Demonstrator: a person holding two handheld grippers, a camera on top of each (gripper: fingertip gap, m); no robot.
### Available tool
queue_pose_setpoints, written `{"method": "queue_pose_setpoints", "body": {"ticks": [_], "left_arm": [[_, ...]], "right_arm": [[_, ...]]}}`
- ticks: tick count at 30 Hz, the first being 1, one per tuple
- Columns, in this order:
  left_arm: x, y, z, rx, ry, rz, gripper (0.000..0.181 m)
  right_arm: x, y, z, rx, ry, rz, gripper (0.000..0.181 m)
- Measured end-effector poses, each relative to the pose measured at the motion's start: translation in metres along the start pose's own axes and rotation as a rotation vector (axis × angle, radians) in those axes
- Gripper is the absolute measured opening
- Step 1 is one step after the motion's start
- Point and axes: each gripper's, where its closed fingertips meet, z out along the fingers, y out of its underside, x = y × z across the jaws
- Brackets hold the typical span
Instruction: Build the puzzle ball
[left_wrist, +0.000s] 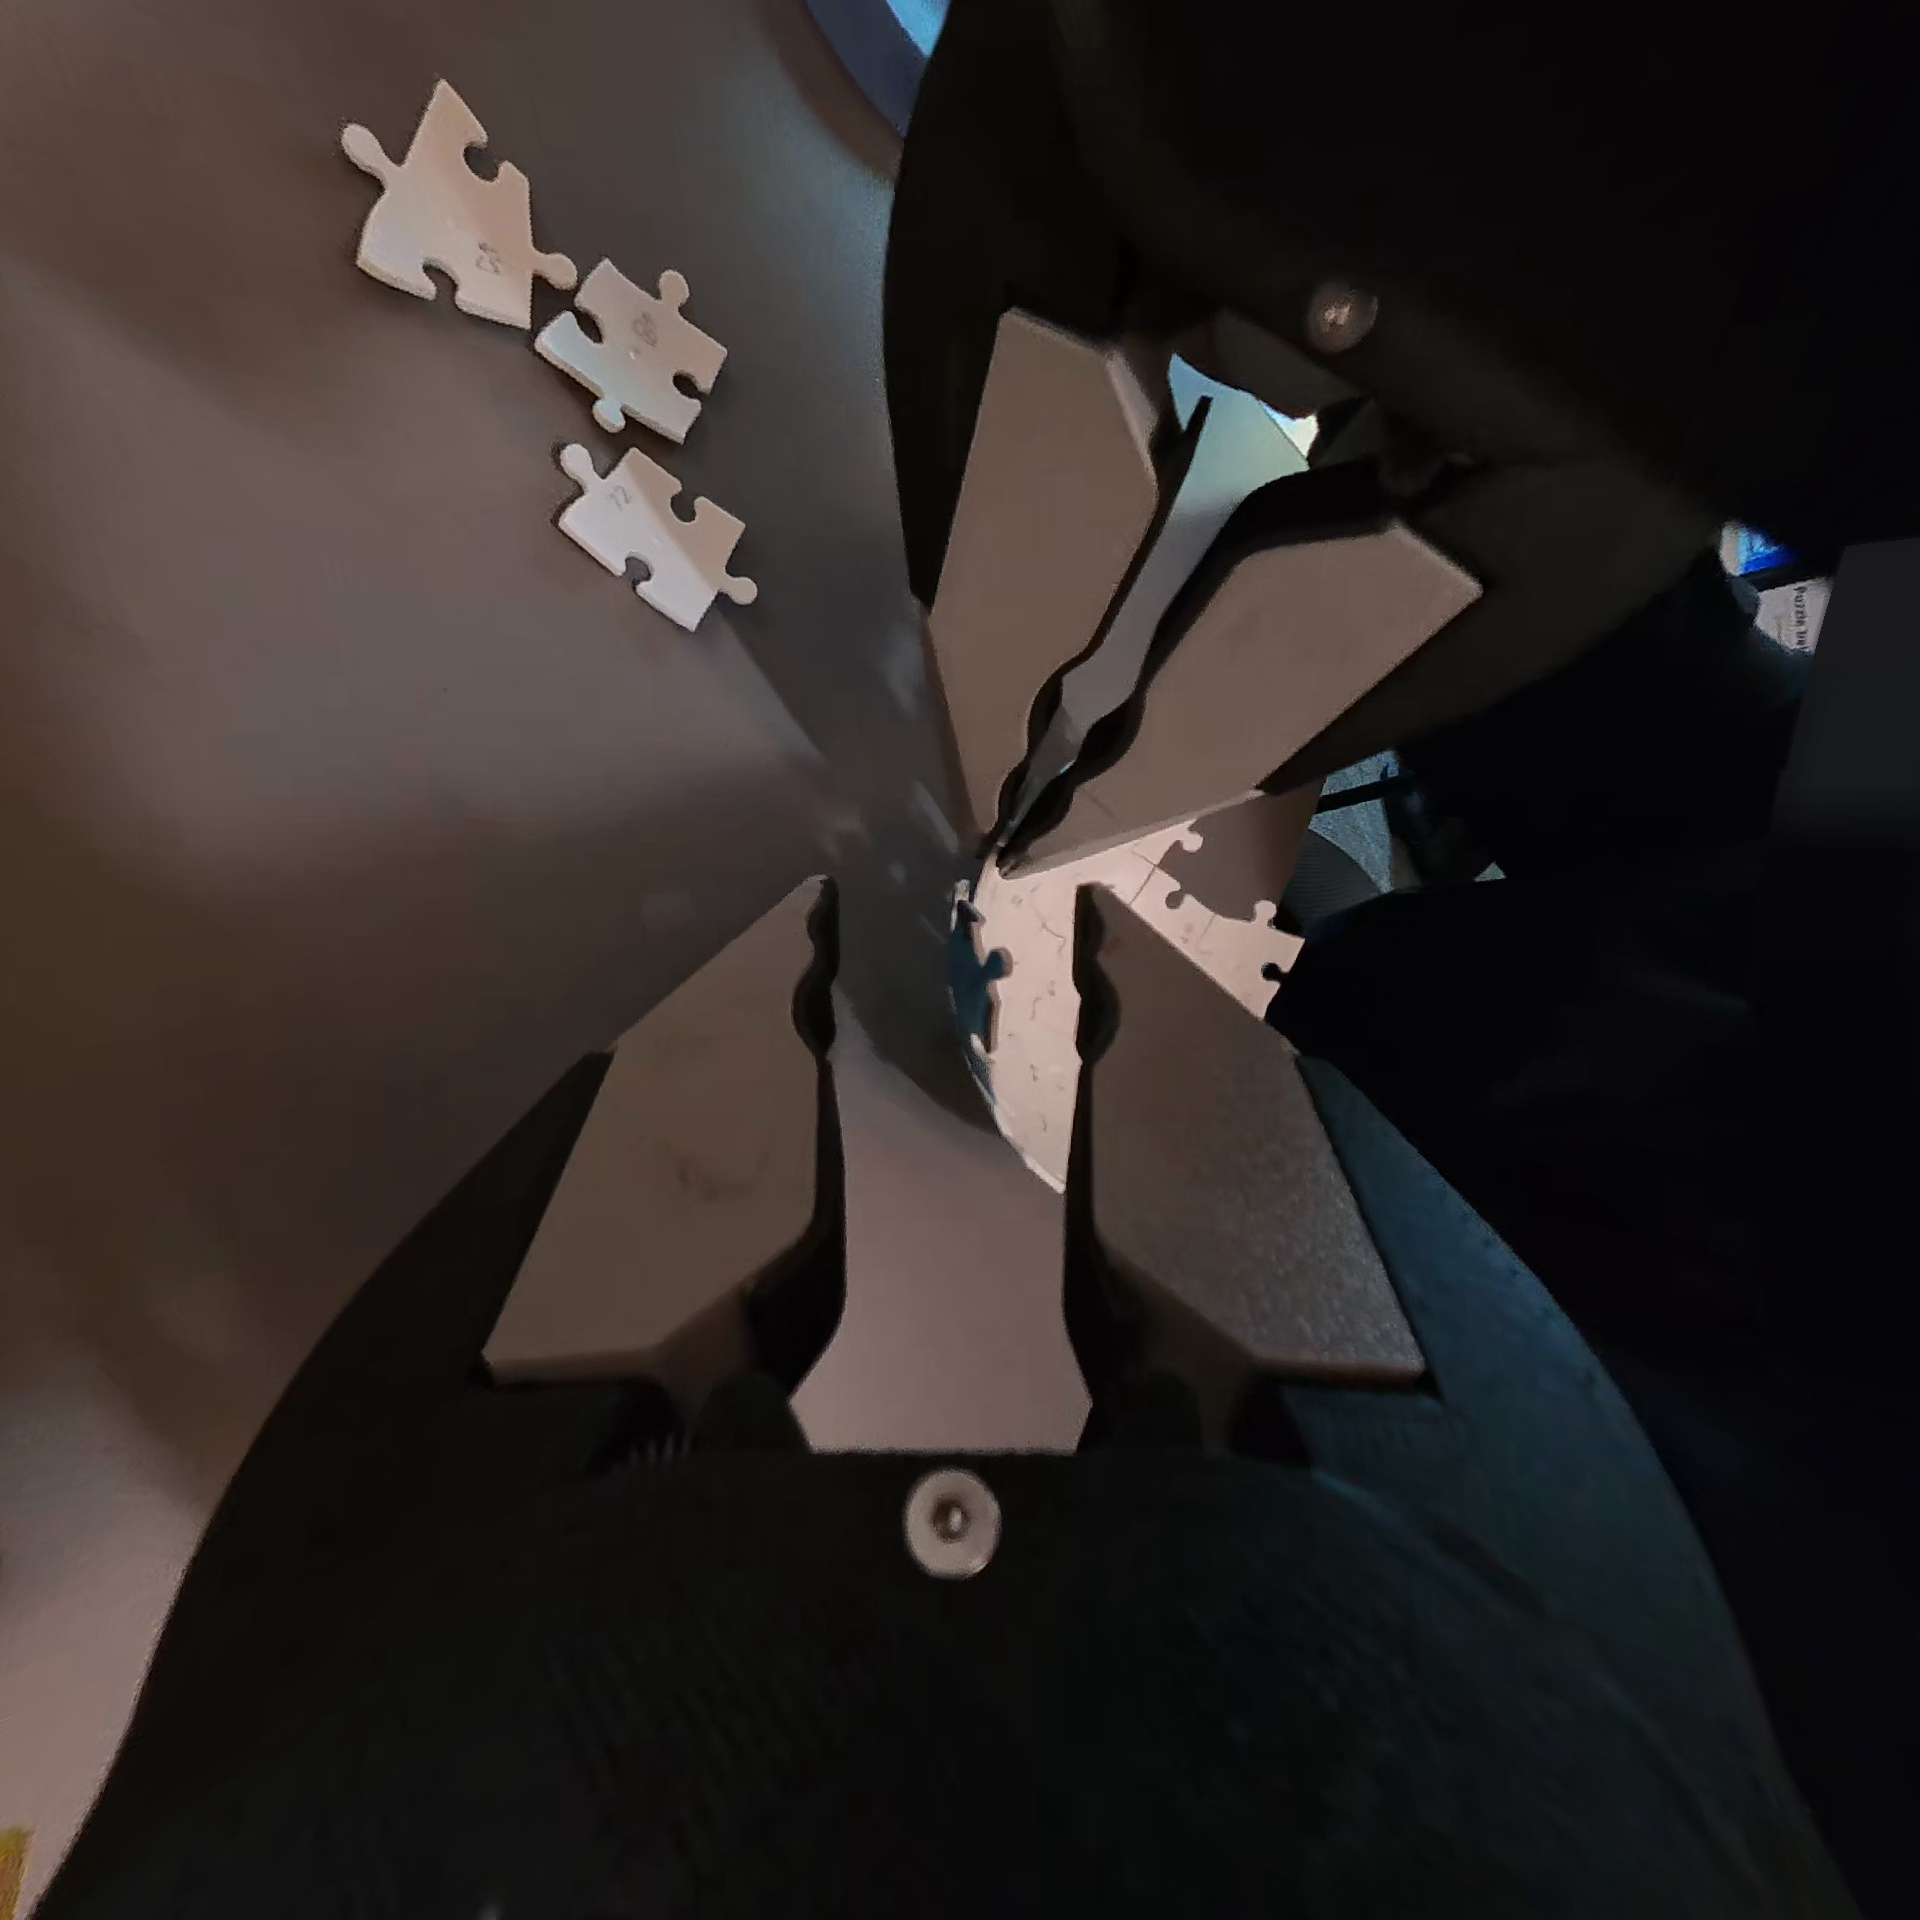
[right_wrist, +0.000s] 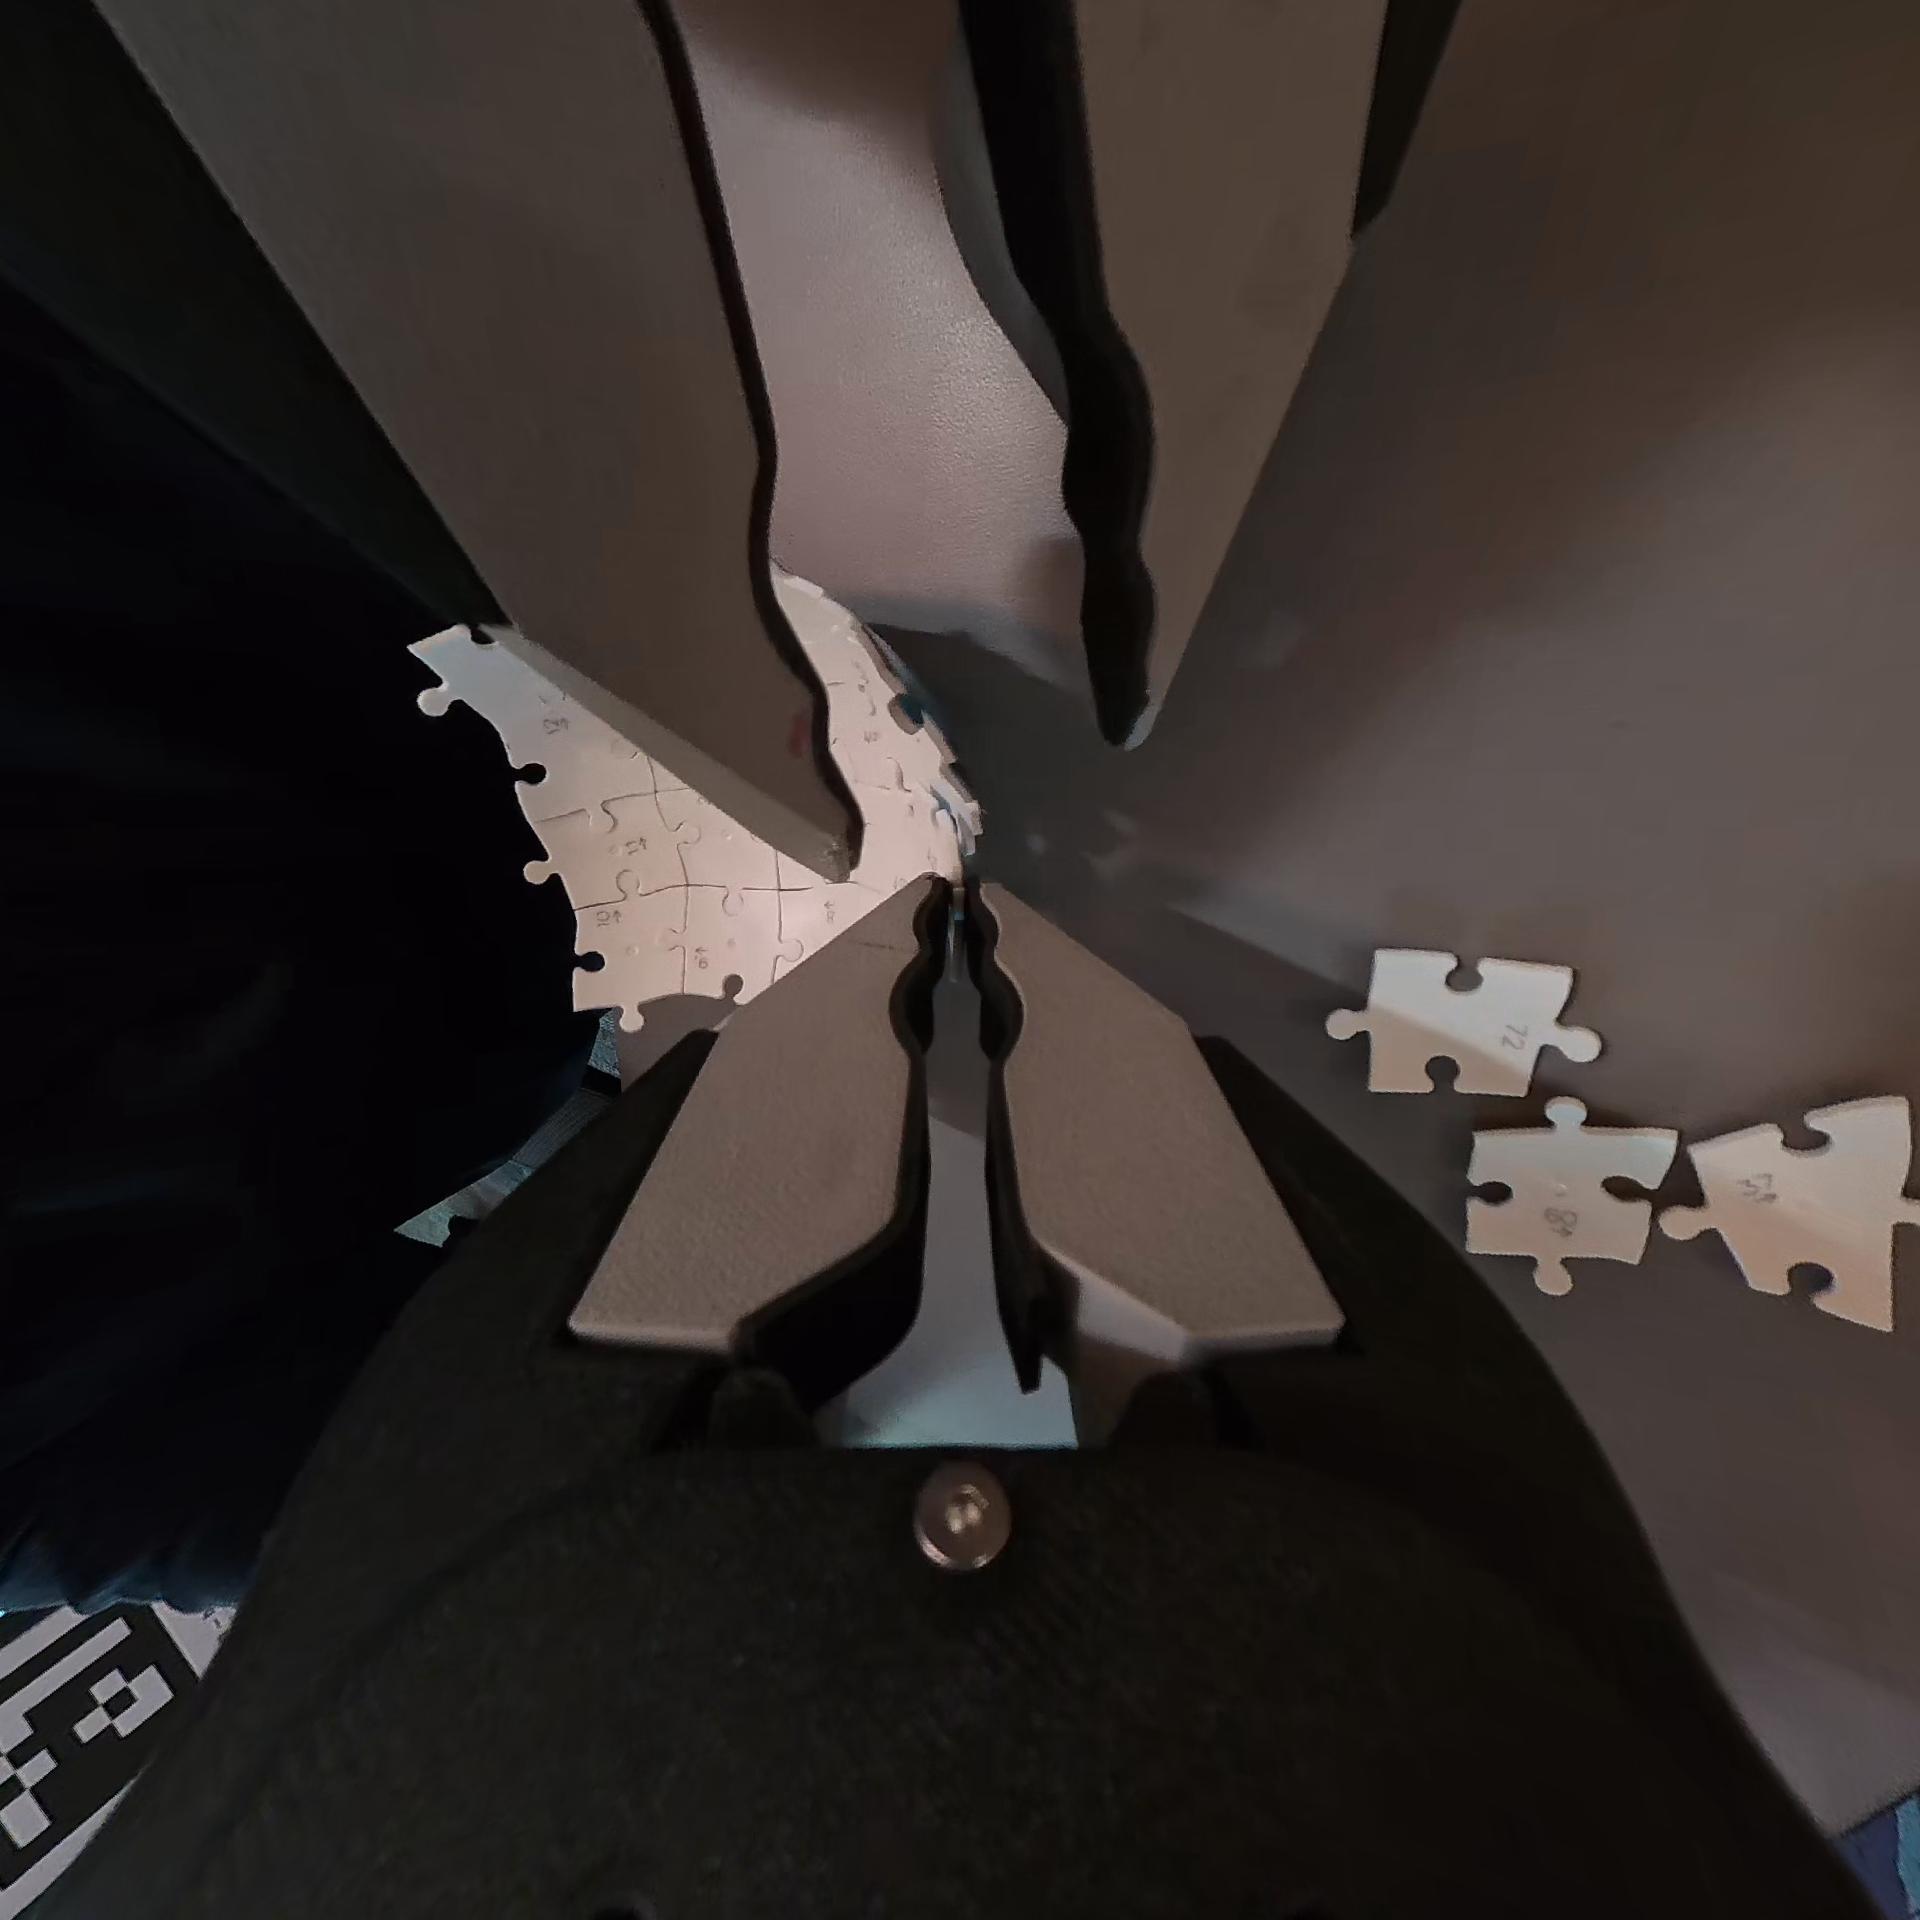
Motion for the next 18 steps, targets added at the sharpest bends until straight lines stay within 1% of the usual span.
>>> {"method": "queue_pose_setpoints", "body": {"ticks": [1,10,14,18], "left_arm": [[0.001,-0.001,-0.001,0.005,0.003,0.007,0.041],[0.002,-0.01,-0.009,0.136,-0.088,0.055,0.031],[0.0,0.001,-0.004,0.09,-0.134,0.086,0.031],[0.003,0.004,0.004,0.038,-0.128,0.105,0.029]], "right_arm": [[0.0,0.0,0.0,0.002,-0.001,0.002,0.0],[0.002,0.001,-0.003,0.025,-0.026,0.048,0.0],[0.0,0.0,-0.002,0.027,-0.039,0.061,0.0],[-0.001,0.001,-0.001,0.025,-0.039,0.064,0.0]]}}
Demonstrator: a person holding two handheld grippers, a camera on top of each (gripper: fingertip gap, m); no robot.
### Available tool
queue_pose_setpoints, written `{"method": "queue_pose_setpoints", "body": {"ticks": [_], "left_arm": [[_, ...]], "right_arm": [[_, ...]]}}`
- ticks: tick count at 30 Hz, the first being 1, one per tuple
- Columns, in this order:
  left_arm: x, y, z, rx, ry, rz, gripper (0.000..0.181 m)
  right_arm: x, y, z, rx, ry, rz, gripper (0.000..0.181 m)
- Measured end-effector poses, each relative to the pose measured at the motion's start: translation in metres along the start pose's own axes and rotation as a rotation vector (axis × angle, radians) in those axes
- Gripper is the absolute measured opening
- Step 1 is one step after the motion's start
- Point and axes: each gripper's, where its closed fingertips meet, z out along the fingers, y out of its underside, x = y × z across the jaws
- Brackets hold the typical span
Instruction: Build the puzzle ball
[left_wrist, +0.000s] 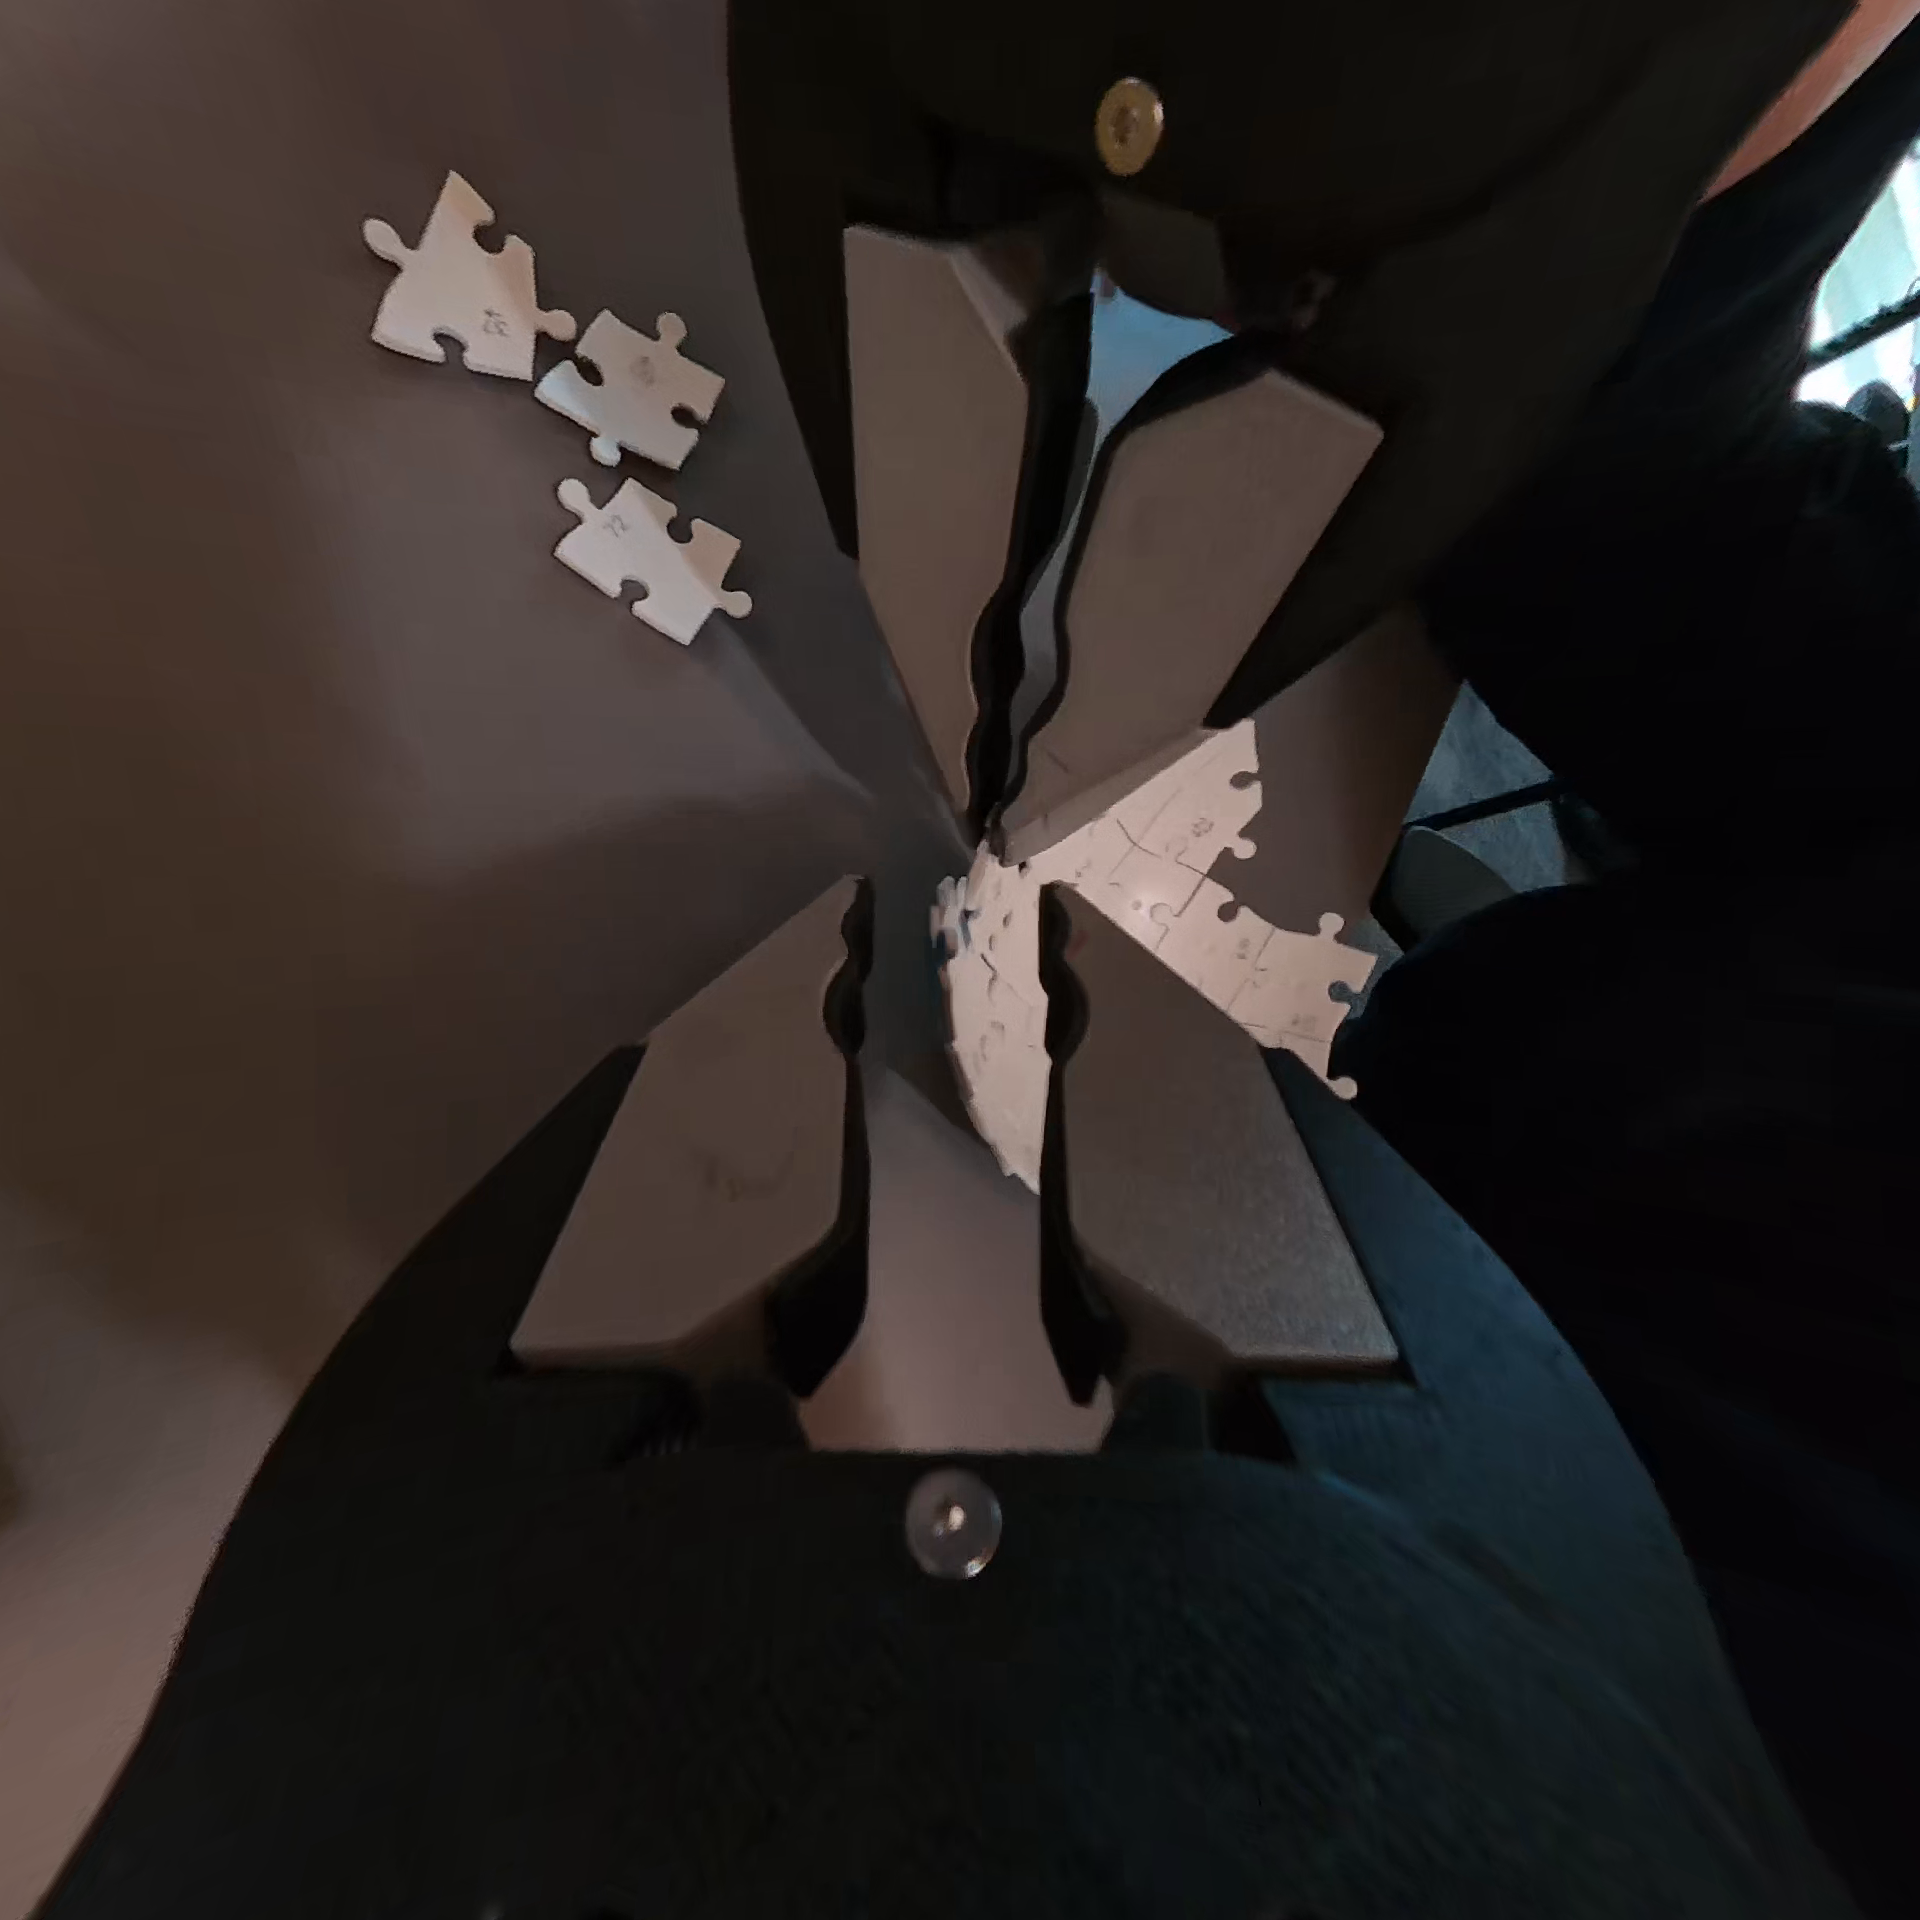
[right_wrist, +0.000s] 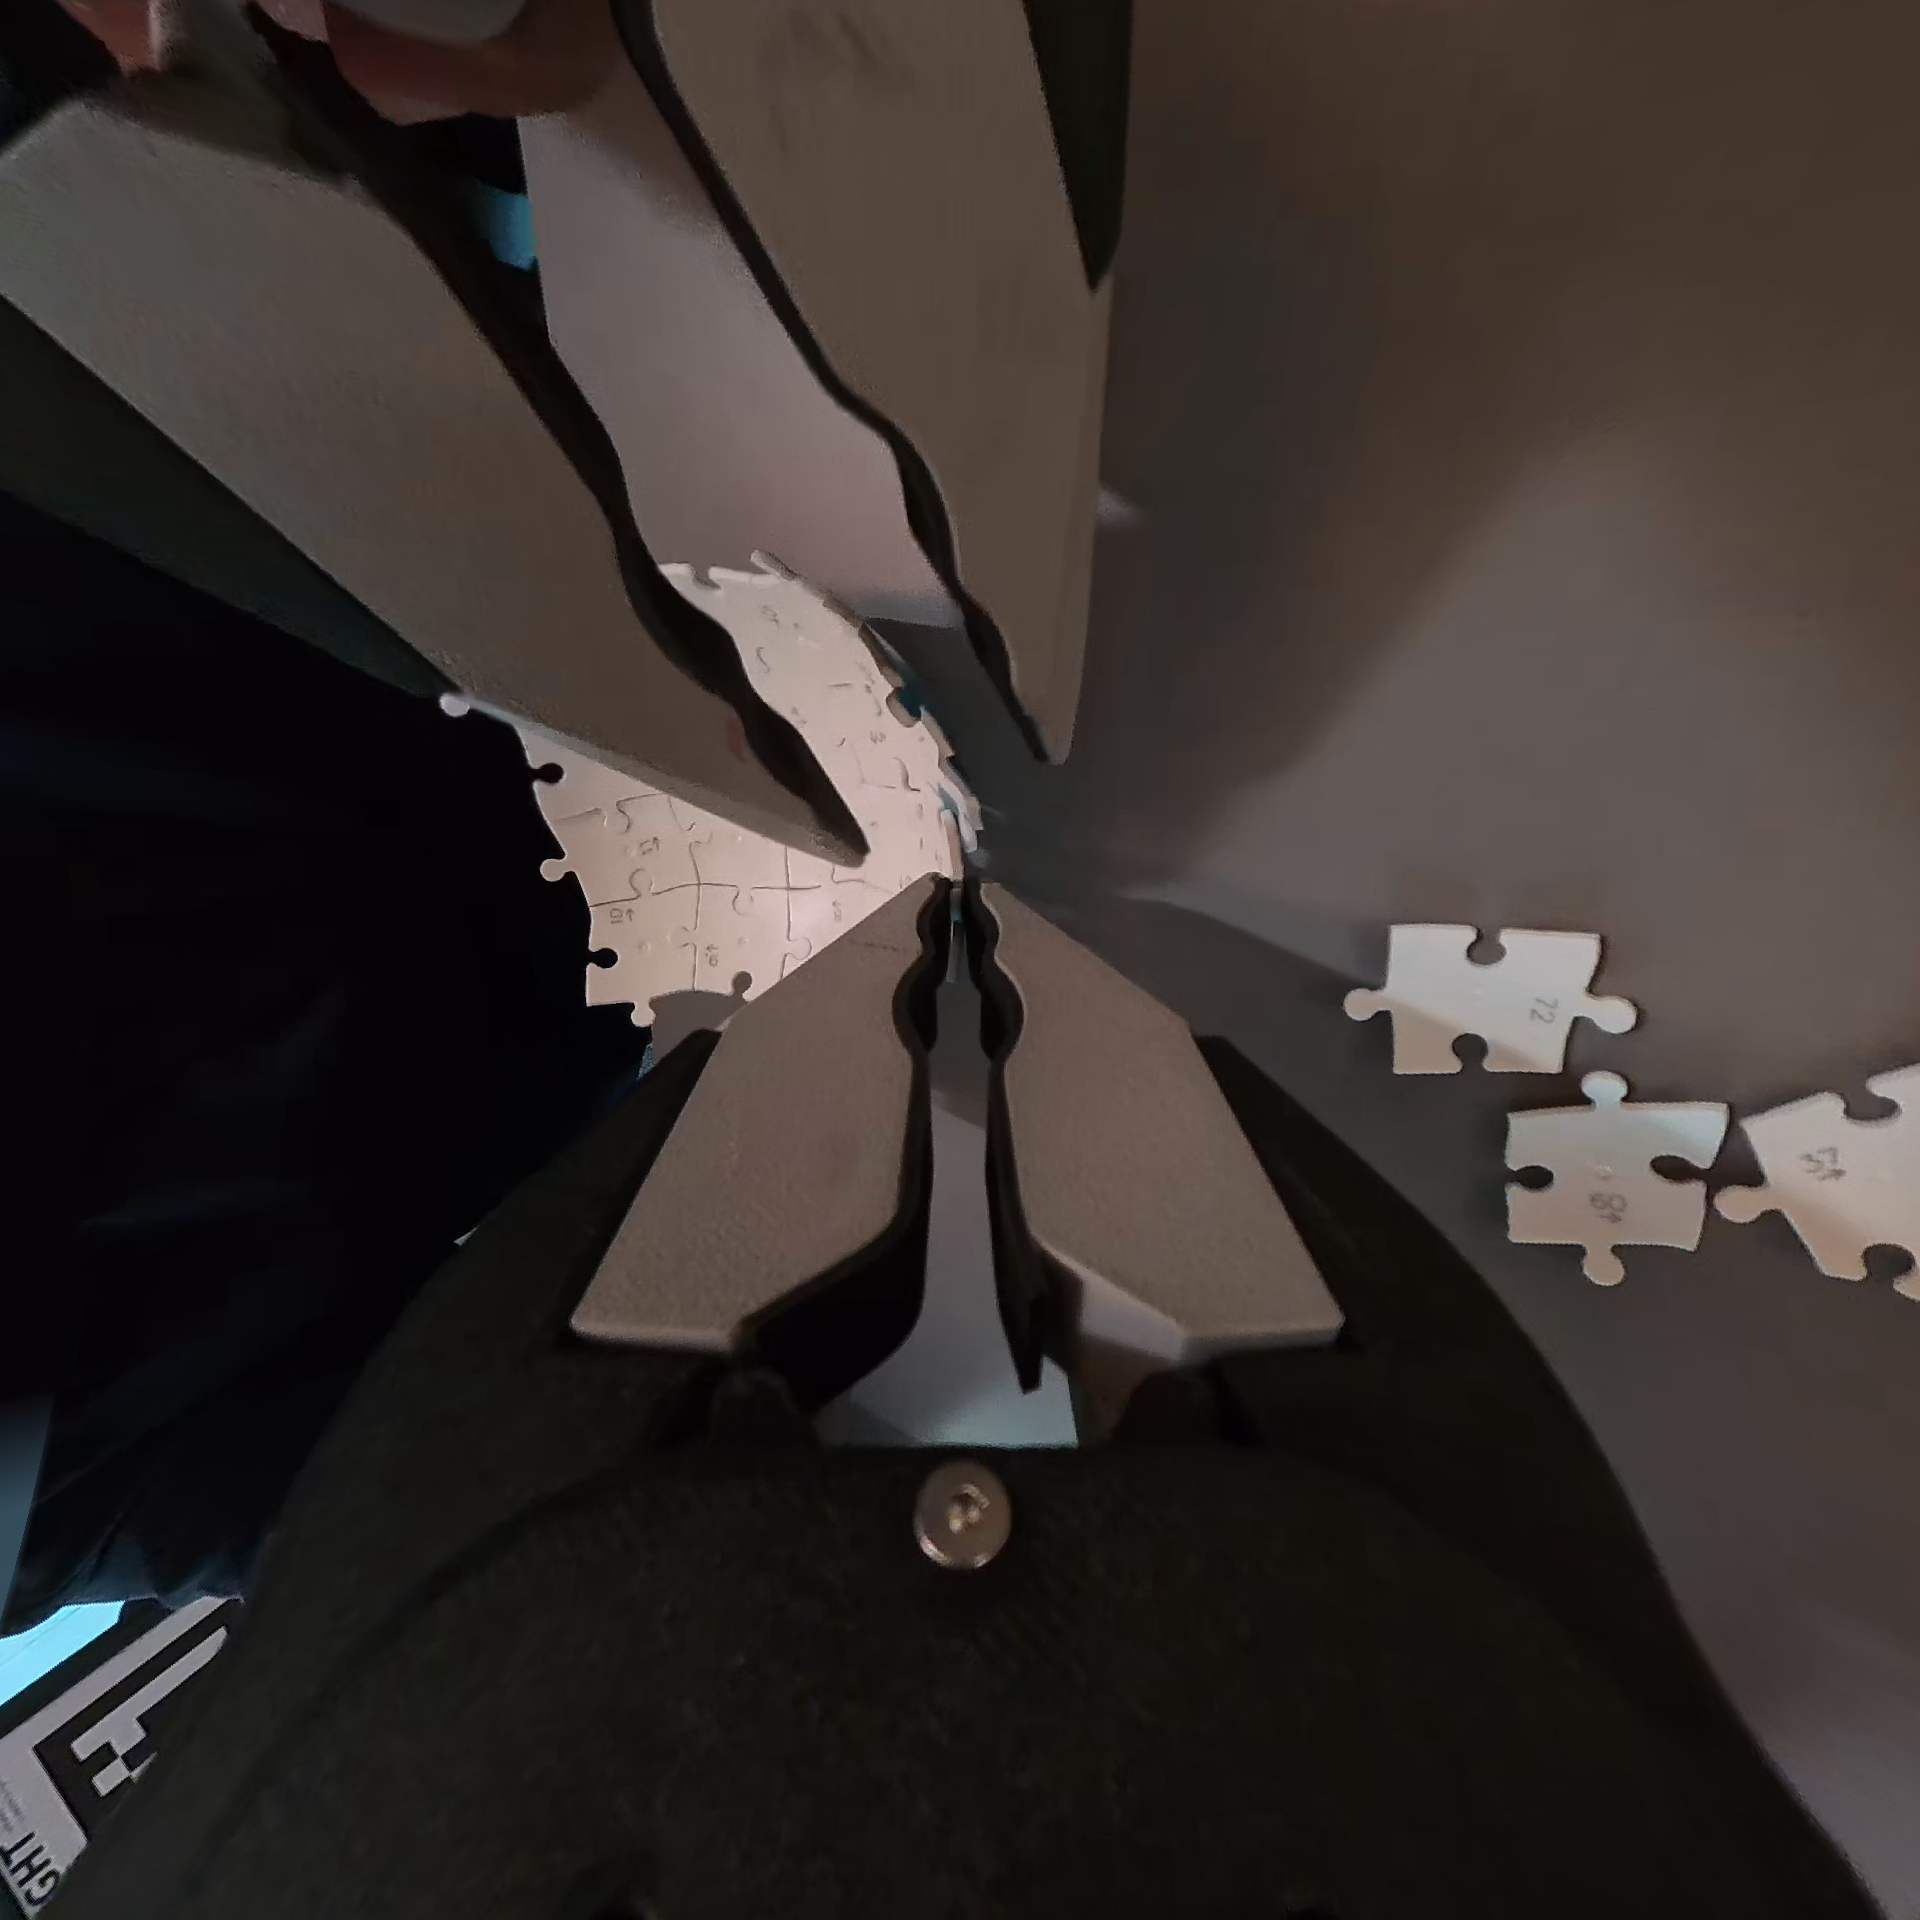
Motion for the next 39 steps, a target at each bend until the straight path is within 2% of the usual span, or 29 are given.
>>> {"method": "queue_pose_setpoints", "body": {"ticks": [5,11,16,23,29,39], "left_arm": [[0.001,0.001,0.003,-0.043,-0.012,0.024,0.019],[0.001,0.005,0.007,-0.05,0.05,-0.026,0.027],[-0.004,0.006,0.008,-0.036,0.019,-0.015,0.003],[0.0,0.01,0.005,0.049,-0.048,-0.002,0.002],[0.004,0.013,0.005,0.122,-0.024,-0.052,0.003],[0.01,0.02,0.01,0.119,0.002,-0.064,0.003]], "right_arm": [[0.003,0.002,-0.001,0.002,0.006,0.021,0.0],[0.006,0.003,-0.001,0.001,0.002,0.038,0.0],[0.004,0.004,-0.001,0.002,-0.01,0.042,0.0],[0.003,0.002,-0.001,0.008,-0.023,0.042,0.0],[0.0,0.002,0.002,-0.002,-0.026,0.038,0.0],[-0.006,0.009,0.009,-0.081,-0.01,-0.009,0.001]]}}
